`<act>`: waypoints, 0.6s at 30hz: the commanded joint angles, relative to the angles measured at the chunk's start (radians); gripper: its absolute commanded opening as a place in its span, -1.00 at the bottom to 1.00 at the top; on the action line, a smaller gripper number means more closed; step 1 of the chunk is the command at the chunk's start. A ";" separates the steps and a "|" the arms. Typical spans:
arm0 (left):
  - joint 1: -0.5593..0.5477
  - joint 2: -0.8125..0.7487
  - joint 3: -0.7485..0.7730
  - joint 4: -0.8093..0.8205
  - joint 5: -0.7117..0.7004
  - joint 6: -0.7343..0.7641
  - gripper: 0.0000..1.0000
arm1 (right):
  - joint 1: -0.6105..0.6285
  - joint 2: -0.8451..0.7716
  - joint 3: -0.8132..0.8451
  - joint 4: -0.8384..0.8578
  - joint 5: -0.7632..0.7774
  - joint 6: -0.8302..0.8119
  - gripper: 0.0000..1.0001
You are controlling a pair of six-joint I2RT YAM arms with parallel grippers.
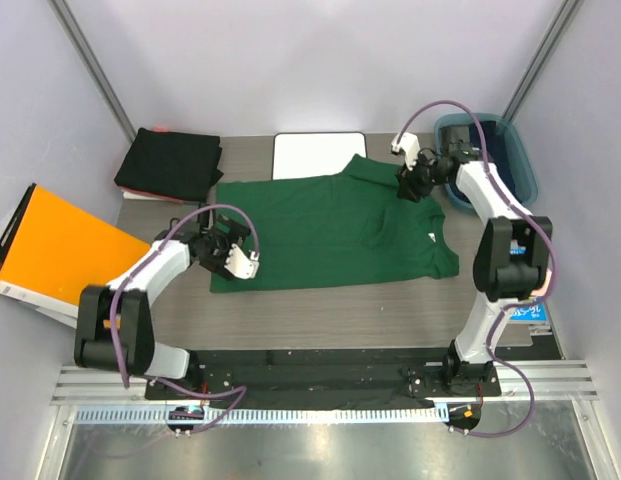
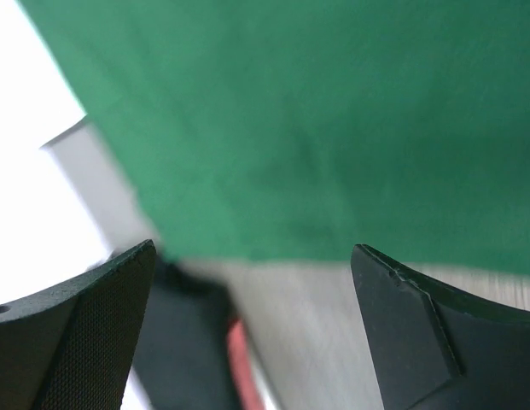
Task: Fold and stack the t-shirts
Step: Fold the flattened tshirt in 1/3 of the way
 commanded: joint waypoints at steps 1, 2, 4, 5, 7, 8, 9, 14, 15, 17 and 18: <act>-0.033 0.124 0.047 0.092 0.017 0.038 0.90 | 0.065 0.128 0.146 -0.109 -0.137 0.096 -0.08; -0.040 0.173 0.059 0.094 -0.006 0.039 0.90 | 0.079 0.151 0.184 -0.132 -0.140 0.053 -0.09; -0.051 0.215 0.103 0.094 -0.044 0.023 0.88 | 0.104 0.217 0.227 -0.216 -0.160 0.008 -0.12; -0.062 0.241 0.119 0.095 -0.072 0.009 0.88 | 0.121 0.234 0.268 -0.271 -0.164 -0.025 -0.13; -0.066 0.261 0.167 0.094 -0.081 -0.048 0.87 | 0.131 0.269 0.298 -0.298 -0.169 -0.042 -0.15; -0.066 0.270 0.177 0.095 -0.084 -0.059 0.87 | 0.142 0.274 0.298 -0.305 -0.167 -0.053 -0.14; -0.066 0.282 0.185 0.092 -0.095 -0.066 0.87 | 0.145 0.279 0.295 -0.304 -0.166 -0.068 -0.14; -0.073 0.287 0.184 0.101 -0.101 -0.063 0.85 | 0.162 0.312 0.278 -0.309 -0.117 -0.105 -0.10; -0.074 0.284 0.177 0.100 -0.101 -0.065 0.86 | 0.161 0.317 0.276 -0.307 -0.105 -0.105 -0.10; -0.080 0.269 0.168 0.100 -0.100 -0.065 0.86 | 0.161 0.323 0.263 -0.287 -0.082 -0.110 -0.10; -0.082 0.262 0.156 0.100 -0.097 -0.066 0.86 | 0.161 0.326 0.256 -0.279 -0.065 -0.110 -0.10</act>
